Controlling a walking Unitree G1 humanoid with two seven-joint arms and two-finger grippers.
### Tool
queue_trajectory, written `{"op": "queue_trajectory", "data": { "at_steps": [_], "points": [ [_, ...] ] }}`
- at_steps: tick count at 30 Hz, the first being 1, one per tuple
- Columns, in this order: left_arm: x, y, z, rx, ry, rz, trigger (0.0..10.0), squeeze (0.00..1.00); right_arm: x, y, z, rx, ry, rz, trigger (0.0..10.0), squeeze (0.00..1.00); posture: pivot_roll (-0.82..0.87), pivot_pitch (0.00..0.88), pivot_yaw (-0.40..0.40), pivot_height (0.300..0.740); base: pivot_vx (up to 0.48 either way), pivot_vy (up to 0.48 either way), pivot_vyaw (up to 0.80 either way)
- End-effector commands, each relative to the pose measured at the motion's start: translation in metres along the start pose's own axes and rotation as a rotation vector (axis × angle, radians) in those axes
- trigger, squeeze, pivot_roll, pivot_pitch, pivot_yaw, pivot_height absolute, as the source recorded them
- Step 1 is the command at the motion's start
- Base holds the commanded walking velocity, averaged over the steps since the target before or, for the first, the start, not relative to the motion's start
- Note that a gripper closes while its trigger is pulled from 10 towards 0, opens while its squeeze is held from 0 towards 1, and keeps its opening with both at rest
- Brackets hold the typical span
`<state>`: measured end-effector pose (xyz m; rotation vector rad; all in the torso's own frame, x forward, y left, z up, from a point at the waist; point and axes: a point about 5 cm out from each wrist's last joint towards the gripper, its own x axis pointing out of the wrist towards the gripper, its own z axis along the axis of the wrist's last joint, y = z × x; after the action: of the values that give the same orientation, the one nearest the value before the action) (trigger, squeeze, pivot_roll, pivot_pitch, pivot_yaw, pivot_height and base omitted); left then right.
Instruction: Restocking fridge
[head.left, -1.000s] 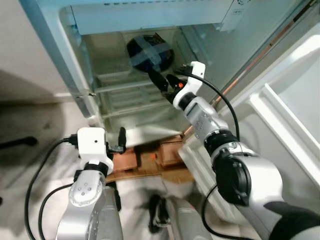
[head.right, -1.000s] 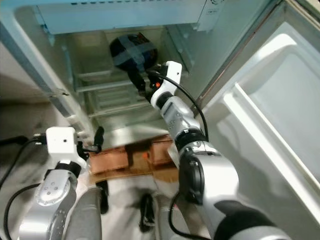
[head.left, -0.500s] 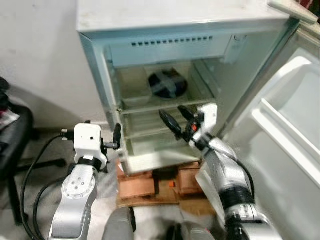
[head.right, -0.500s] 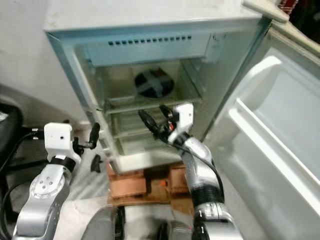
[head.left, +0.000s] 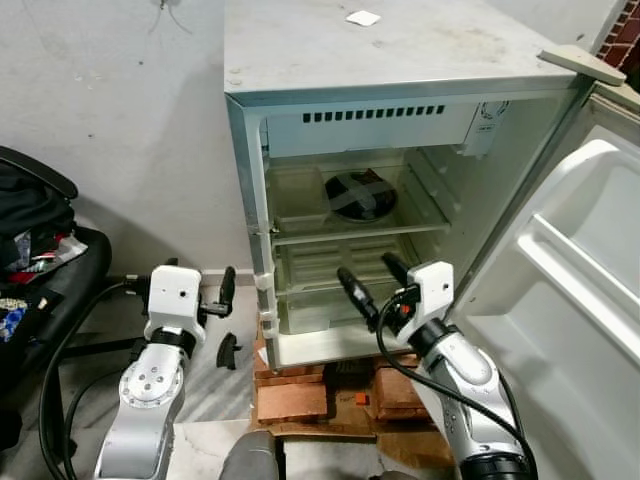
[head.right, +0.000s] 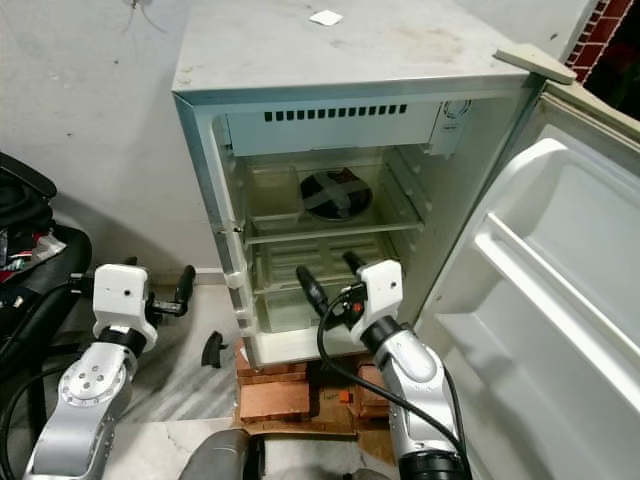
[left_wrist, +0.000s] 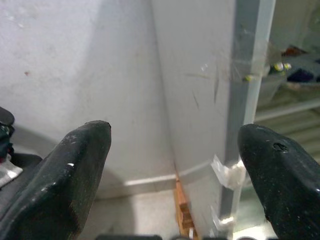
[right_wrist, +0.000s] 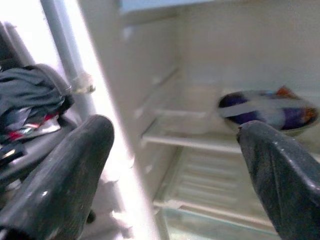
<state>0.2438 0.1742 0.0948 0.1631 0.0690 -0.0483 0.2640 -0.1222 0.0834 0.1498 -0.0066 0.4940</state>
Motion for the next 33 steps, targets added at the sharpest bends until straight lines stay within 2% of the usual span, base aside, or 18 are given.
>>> {"op": "queue_trajectory", "data": {
  "at_steps": [1,3,7,12,14,19,22,26,33],
  "points": [
    [0.002,0.001,0.002,0.003,-0.014,0.010,10.0,0.00,-0.003,-0.010,0.005,-0.015,-0.016,-0.081,10.0,0.00,0.11,0.000,-0.008,0.740,-0.277,0.000,0.00],
    [0.002,0.000,0.002,0.003,-0.021,0.011,10.0,0.00,-0.006,-0.013,0.008,-0.088,-0.007,-0.115,10.0,0.00,0.11,0.000,-0.013,0.740,-0.277,0.000,0.00],
    [0.003,-0.002,0.002,0.001,-0.027,0.009,10.0,0.00,-0.007,-0.016,0.008,-0.060,0.005,-0.158,10.0,0.00,0.10,0.000,-0.019,0.740,-0.275,0.000,0.00],
    [0.004,-0.005,0.001,0.010,-0.037,-0.008,10.0,0.00,-0.009,-0.018,0.008,-0.092,0.030,-0.176,10.0,0.00,0.10,0.000,-0.025,0.740,-0.275,0.000,0.00],
    [0.002,-0.004,-0.002,0.008,-0.025,-0.001,10.0,0.00,-0.010,-0.023,0.006,-0.092,0.043,-0.241,10.0,0.00,0.10,0.000,-0.013,0.740,-0.276,0.000,0.00],
    [0.000,-0.005,-0.006,0.016,-0.015,-0.017,10.0,0.00,-0.012,-0.019,0.005,-0.119,0.043,-0.250,10.0,0.00,0.09,0.000,-0.004,0.740,-0.274,0.000,0.00],
    [0.005,-0.006,-0.003,0.012,-0.026,-0.016,10.0,0.00,-0.012,-0.017,0.006,-0.096,0.063,-0.210,10.0,0.00,0.08,0.000,-0.003,0.740,-0.271,0.000,0.00],
    [0.012,-0.010,0.003,0.015,-0.049,-0.029,10.0,0.00,-0.014,-0.022,0.013,-0.078,0.016,-0.259,10.0,0.00,0.07,0.000,-0.004,0.740,-0.274,0.000,0.00],
    [0.017,-0.010,0.006,0.041,-0.076,-0.068,10.0,0.00,-0.012,-0.025,0.015,-0.067,0.015,-0.302,10.0,0.00,0.08,0.000,-0.012,0.740,-0.078,0.000,0.00]
  ]
}}
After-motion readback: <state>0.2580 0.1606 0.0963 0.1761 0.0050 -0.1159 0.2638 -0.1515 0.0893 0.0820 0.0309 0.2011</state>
